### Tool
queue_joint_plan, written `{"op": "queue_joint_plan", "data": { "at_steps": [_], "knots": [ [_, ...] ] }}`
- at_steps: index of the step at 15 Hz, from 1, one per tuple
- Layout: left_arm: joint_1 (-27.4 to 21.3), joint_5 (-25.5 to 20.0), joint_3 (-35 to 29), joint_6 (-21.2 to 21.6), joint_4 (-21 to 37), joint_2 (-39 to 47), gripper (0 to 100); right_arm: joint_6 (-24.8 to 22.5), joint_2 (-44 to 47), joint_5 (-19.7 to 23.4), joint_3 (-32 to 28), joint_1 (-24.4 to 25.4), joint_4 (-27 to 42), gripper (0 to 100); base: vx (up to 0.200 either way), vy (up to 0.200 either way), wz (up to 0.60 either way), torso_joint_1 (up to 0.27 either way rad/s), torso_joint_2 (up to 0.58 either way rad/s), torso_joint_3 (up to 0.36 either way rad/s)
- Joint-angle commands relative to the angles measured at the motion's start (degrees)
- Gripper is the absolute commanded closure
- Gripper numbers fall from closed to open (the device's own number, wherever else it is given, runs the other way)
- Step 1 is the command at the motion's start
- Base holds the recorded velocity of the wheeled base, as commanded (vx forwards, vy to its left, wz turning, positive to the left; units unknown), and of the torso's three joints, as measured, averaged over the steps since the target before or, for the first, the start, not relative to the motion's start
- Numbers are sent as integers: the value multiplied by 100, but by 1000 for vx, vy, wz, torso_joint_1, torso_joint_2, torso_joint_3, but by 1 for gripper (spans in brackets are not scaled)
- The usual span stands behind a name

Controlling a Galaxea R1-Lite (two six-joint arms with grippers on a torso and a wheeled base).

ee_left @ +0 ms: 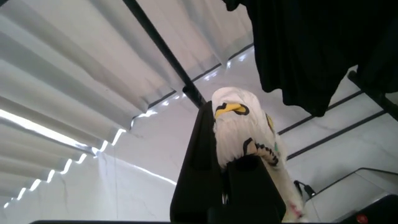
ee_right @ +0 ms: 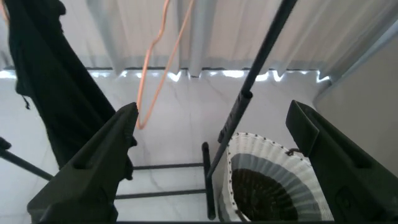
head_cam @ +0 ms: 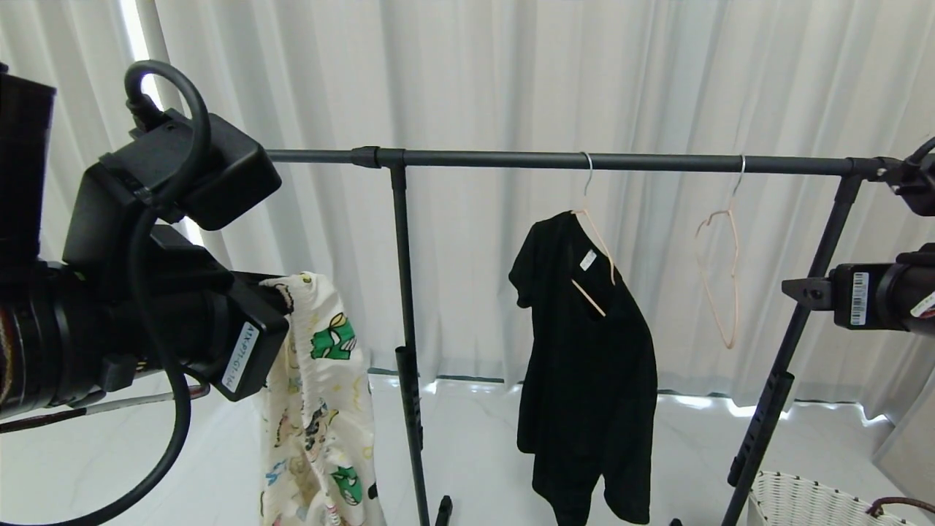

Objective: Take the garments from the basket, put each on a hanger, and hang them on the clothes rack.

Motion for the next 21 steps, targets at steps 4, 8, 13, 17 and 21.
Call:
{"op": "queue_joint_plan", "data": {
  "at_steps": [4, 8, 13, 17, 21],
  "knots": [
    [0, 54, 1, -8, 1, 9, 100, -1, 180, 362, 3, -285, -653, 0, 150, 0, 0, 1, 2, 3],
    [0, 54, 1, -8, 1, -8, 100, -1, 268, 379, -5, -285, -759, 0, 200, 0, 0, 2, 5, 2],
    [-27, 54, 1, -17, 1, -26, 100, 17, 338, 388, -5, -338, -776, 0, 80, 0, 0, 1, -1, 1],
    [-27, 54, 1, -17, -8, -70, 100, 184, 549, 379, -32, -409, -750, 0, 0, 0, 0, 0, 0, 0],
    [-27, 54, 1, -17, -8, -70, 100, 184, 954, 379, -146, -874, -750, 0, 0, 0, 0, 0, 0, 0]
  ]
}}
